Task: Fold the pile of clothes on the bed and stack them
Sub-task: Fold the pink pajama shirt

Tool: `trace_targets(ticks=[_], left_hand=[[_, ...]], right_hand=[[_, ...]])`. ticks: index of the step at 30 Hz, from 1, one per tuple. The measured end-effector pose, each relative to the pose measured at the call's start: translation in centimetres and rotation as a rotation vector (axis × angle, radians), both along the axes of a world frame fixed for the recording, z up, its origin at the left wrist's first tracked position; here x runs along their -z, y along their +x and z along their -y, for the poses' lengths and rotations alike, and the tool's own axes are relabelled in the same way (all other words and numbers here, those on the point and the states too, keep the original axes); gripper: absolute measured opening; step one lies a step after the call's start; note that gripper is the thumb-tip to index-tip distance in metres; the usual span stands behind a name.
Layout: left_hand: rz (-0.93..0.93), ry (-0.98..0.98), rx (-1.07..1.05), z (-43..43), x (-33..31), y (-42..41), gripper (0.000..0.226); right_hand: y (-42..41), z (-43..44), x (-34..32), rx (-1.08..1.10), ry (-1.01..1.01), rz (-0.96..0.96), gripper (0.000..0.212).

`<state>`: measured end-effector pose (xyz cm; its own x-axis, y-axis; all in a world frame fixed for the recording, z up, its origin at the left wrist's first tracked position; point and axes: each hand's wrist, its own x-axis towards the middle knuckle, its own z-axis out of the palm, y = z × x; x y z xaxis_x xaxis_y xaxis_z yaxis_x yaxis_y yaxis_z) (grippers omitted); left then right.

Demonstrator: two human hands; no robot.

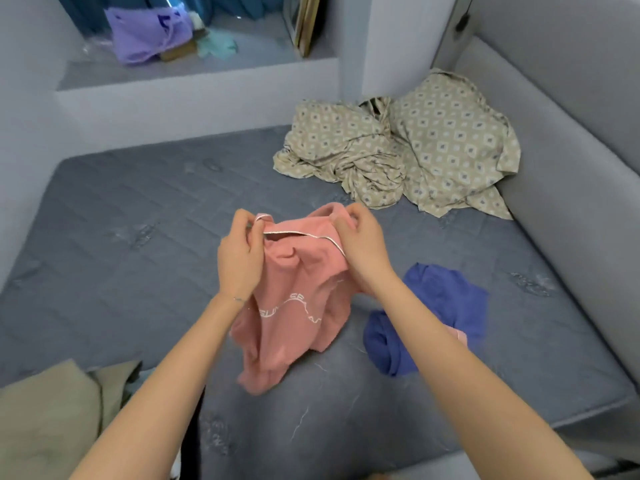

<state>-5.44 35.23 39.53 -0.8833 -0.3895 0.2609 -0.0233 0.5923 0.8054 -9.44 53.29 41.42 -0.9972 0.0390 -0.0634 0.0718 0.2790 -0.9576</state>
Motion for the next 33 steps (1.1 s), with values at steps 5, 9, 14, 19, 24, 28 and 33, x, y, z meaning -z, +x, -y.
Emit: trace_targets(ticks=[5,9,14,19,24,28,33], left_hand=[[-0.064,0.072,-0.137,3.1,-1.5,2.5,0.019],[-0.022,0.115,-0.201,3.6,0.8,4.8,0.023],[0.185,0.116,-0.227,3.2,7.8,7.0,0.028],[0.319,0.304,-0.306,2.7,14.8,8.3,0.027],[0.484,0.405,-0.311,2.8,20.9,9.7,0.021],[0.548,0.627,-0.274,2.7,23.6,10.8,0.025],[0.629,1.013,-0.26,2.7,26.2,12.2,0.022]], right_hand=[[-0.5,3.9,-1.4,-0.14,0.043,-0.109,0.017],[0.7,4.8,1.7,-0.22,0.121,-0.097,0.015],[2.3,3.9,9.5,-0.278,0.252,0.077,0.011],[3.3,3.5,16.0,-0.352,0.376,0.243,0.011],[4.6,2.1,21.0,-0.397,0.5,0.271,0.013],[5.6,1.8,23.2,-0.312,0.418,0.349,0.011],[6.5,1.2,26.1,-0.147,0.333,0.436,0.019]])
